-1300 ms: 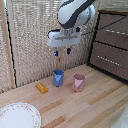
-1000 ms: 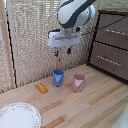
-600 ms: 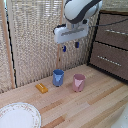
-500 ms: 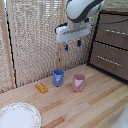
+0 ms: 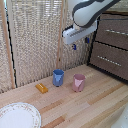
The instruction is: Kindly get your arm to the topmost drawer handle. Get a good grip on it, then softly pull to open it.
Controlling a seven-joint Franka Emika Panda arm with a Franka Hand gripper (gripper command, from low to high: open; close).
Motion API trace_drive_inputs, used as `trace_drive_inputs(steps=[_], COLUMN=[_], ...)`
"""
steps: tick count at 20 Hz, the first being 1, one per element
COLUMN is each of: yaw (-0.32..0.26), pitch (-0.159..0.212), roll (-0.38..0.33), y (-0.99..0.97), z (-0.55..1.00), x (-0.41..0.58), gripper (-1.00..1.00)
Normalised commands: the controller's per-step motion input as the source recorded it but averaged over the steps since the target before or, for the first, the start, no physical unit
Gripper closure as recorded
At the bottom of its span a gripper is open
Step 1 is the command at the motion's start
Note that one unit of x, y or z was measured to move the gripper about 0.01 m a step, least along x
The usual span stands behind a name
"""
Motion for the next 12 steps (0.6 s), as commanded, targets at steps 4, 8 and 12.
trace_drive_inputs(steps=[4,8,12], yaw=[0.042,0.049,0.046], pitch=[0.0,0.0,0.0], roll=[-0.374,-0.375,-0.373], y=[-0.24,-0.21,-0.2], z=[0.02,0.01,0.02], x=[0.0,0.0,0.002], gripper=[-1.0,-1.0,-1.0])
